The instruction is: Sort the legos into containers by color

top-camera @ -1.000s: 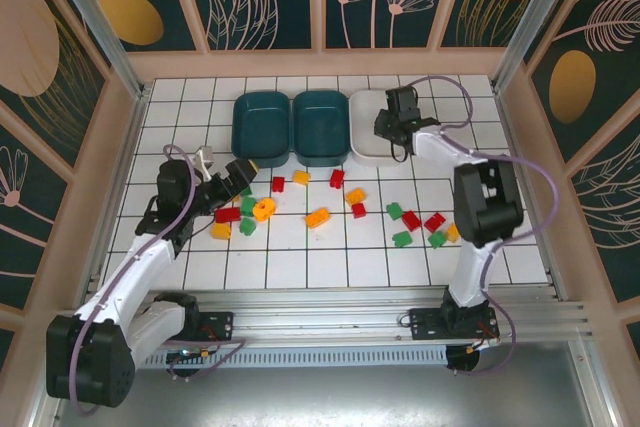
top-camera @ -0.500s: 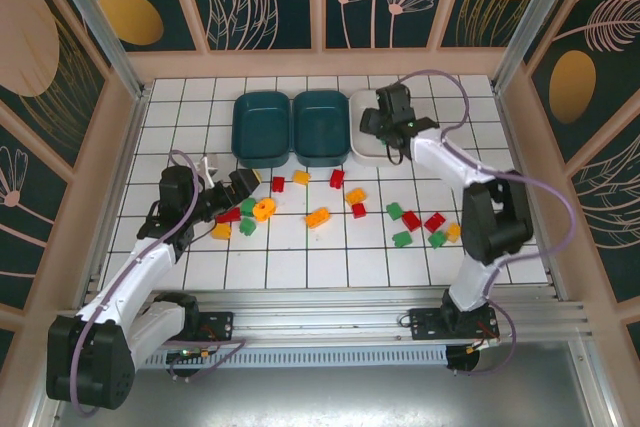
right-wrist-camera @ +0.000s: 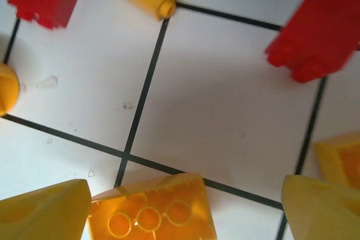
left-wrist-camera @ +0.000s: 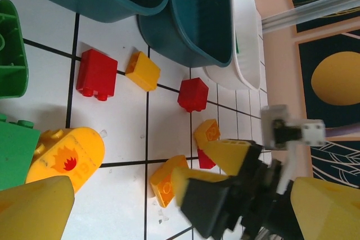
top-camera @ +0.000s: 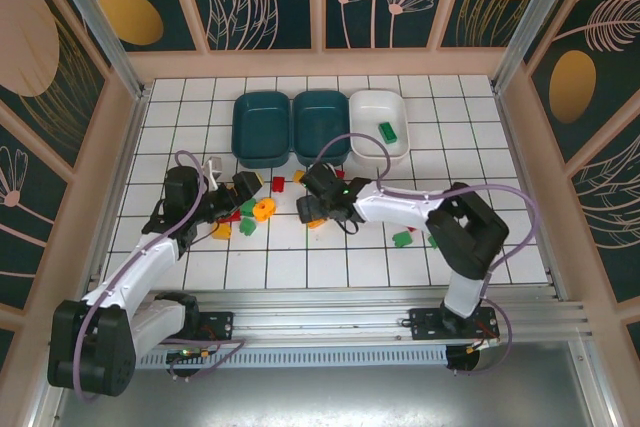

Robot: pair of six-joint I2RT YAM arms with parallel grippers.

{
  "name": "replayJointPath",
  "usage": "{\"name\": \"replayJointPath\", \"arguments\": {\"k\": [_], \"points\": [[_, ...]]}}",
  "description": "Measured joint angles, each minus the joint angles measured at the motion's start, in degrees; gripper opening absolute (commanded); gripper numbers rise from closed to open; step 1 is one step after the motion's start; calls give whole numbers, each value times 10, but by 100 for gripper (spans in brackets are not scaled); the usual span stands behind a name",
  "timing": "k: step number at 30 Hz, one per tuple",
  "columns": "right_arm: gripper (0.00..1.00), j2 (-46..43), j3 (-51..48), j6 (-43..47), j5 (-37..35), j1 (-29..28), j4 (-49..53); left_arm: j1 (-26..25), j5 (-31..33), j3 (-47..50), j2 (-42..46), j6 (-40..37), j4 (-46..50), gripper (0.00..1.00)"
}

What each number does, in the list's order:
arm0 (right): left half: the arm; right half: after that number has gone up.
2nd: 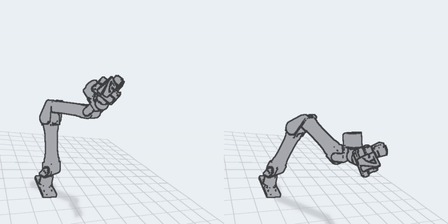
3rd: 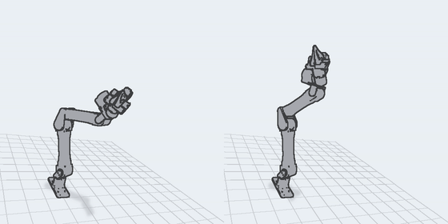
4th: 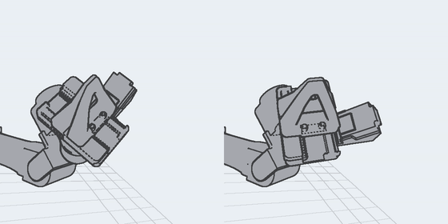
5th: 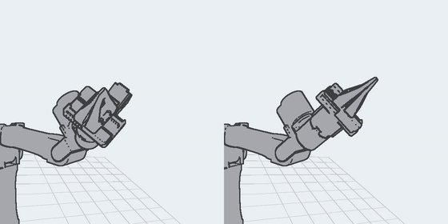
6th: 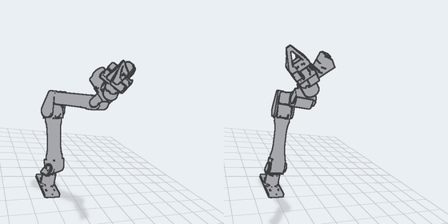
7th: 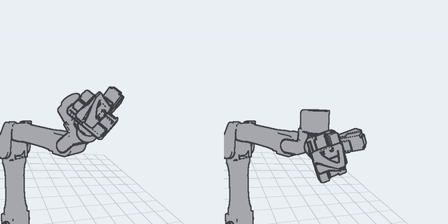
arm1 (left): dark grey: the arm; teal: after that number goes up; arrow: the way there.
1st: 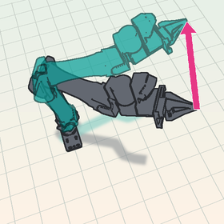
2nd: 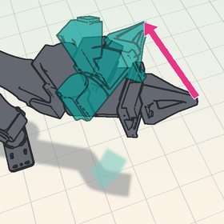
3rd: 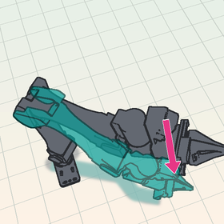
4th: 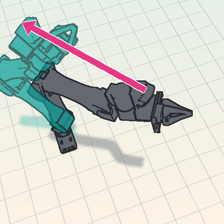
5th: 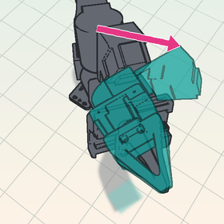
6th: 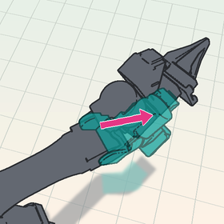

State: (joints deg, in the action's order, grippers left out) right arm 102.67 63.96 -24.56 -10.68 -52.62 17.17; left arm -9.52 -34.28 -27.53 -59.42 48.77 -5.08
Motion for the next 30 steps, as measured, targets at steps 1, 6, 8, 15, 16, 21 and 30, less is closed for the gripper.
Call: {"name": "replayJointPath", "arguments": {"k": [1, 6, 8, 15, 16, 21, 30], "points": [[99, 9, 5, 6, 9, -1, 0, 0, 0, 0, 3, 1, 0, 99], [98, 31, 18, 22, 35, -6, 2, 0, 0, 4, 32, 10, -4, 98], [95, 40, 26, 22, 39, -8, 3, 0, 1, 7, 38, 11, -5, 98], [84, 69, 37, 30, 17, -18, 19, 0, 2, 9, 38, 13, -5, 98], [83, 70, 38, 31, 12, -19, 22, 0, 2, 9, 38, 13, -5, 99], [69, 70, 38, 32, -2, -26, 32, 0, 3, 10, 38, 16, -5, 99], [59, 46, 49, 36, -21, -23, 37, 0, 4, 11, 38, 26, -5, 99]]}}
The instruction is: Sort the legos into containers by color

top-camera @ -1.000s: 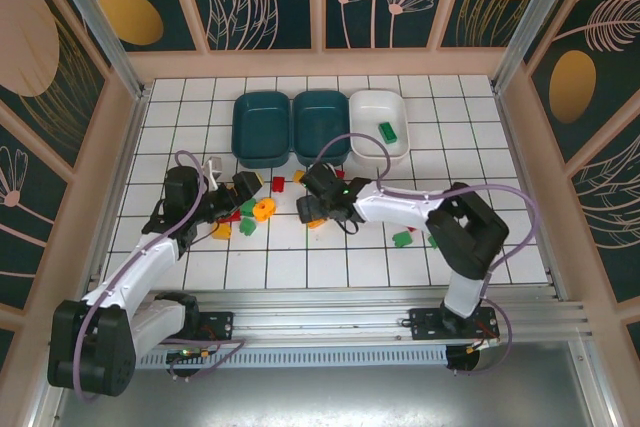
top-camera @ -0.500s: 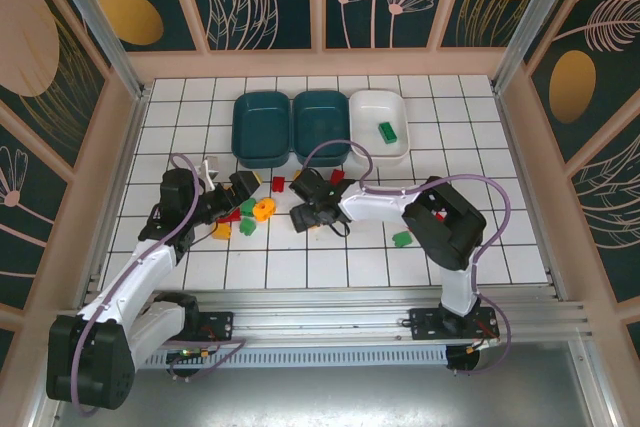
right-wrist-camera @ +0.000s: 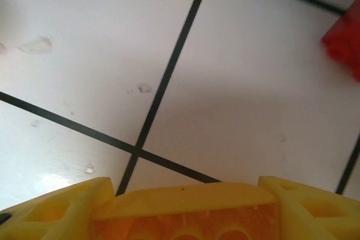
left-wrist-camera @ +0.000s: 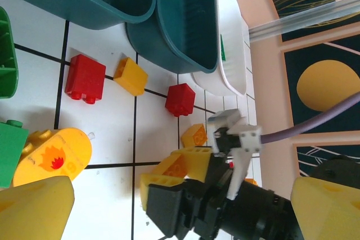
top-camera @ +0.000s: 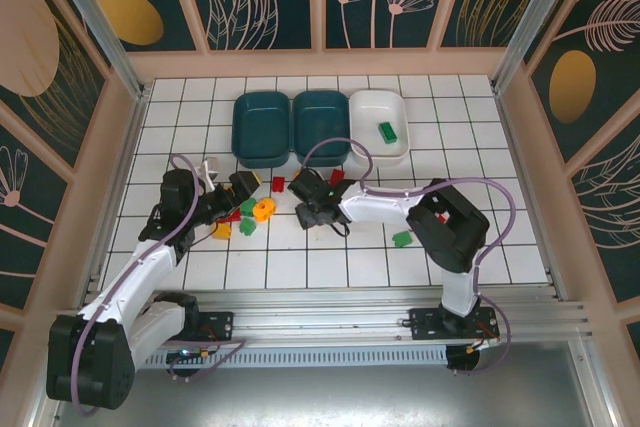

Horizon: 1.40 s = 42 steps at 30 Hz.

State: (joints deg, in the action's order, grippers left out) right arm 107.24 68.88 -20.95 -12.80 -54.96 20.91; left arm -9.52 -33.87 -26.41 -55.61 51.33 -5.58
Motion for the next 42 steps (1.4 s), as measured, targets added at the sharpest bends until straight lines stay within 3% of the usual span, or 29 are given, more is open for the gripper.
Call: {"name": "replayJointPath", "arguments": {"k": [4, 8, 13, 18, 24, 28, 35, 39, 42], "points": [[58, -11, 53, 21, 0, 21, -7, 0, 16, -3, -8, 8, 6, 98], [58, -1, 132, 46, 2, 76, -31, 0, 77, -7, -6, 45, 29, 98], [58, 84, 261, 65, 3, 144, -53, 0, 121, -7, 21, 86, 33, 99], [60, 187, 360, 76, 7, 172, -37, 0, 130, 2, 41, 100, 33, 99], [75, 237, 410, 89, 17, 179, 10, 0, 120, 10, 39, 96, 37, 99], [79, 240, 441, 91, 19, 179, 25, 0, 106, 8, 20, 84, 39, 98], [79, 193, 386, 90, 1, 178, 19, 0, 77, 7, 2, 70, 37, 98], [78, 89, 251, 79, -17, 177, -8, -19, 82, -34, -9, 27, 70, 95], [69, -13, 129, 56, -28, 180, -33, -76, 119, -100, -44, -17, 99, 88]]}}
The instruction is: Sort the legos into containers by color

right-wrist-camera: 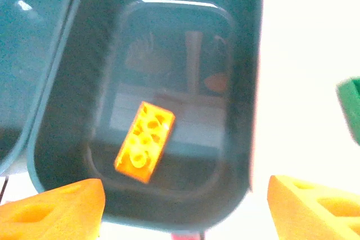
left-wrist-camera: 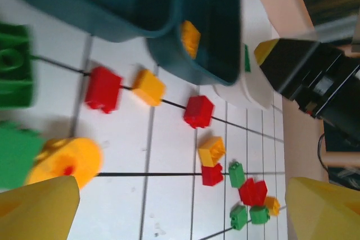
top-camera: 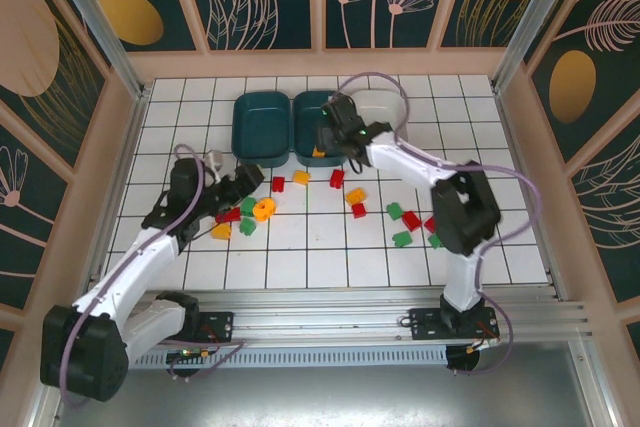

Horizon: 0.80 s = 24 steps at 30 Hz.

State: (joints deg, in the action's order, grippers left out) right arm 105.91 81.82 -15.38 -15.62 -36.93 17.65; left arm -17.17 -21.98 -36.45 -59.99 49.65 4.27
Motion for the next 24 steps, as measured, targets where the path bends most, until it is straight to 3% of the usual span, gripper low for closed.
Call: {"name": "replayJointPath", "arguments": {"k": [2, 5, 12, 17, 24], "points": [[63, -70, -85, -21, 2, 10, -26, -58, 33, -52, -44, -28, 12, 85], [62, -146, -183, -40, 3, 36, -43, -132, 82, -124, -126, -64, 38, 80], [62, -310, -377, -76, 16, 101, -58, -252, 209, -307, -336, -140, 112, 74], [62, -404, -442, -86, 49, 178, -59, -287, 255, -417, -468, -180, 138, 69], [62, -451, -467, -86, 86, 211, -59, -287, 309, -481, -561, -218, 179, 69]]}}
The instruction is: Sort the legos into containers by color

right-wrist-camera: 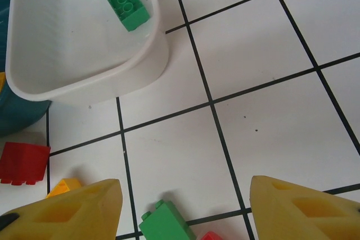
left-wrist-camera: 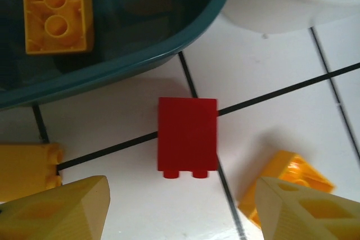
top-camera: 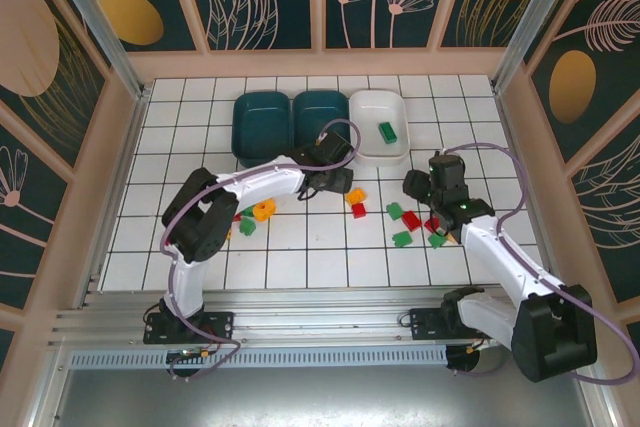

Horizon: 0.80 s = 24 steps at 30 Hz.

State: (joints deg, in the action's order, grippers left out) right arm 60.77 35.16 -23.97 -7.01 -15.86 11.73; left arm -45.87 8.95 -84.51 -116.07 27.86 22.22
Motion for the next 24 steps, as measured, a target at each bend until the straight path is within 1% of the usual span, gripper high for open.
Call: {"name": "replayJointPath", "arguments": {"k": [6, 9, 12, 18, 24], "points": [[62, -2, -15, 0, 23, 12, -1, 0, 12, -34, -33, -24, 4, 66], [62, -2, -19, 0, 31, 17, -5, 0, 12, -39, -45, -30, 3, 64], [62, -2, -20, 0, 39, 20, -8, 0, 12, -40, -56, -37, 3, 58], [62, -1, -21, 0, 50, 21, -19, 0, 7, -40, -73, -46, -3, 35], [61, -1, -21, 0, 58, 21, -22, -1, -3, -31, -70, -54, -29, 20]]}}
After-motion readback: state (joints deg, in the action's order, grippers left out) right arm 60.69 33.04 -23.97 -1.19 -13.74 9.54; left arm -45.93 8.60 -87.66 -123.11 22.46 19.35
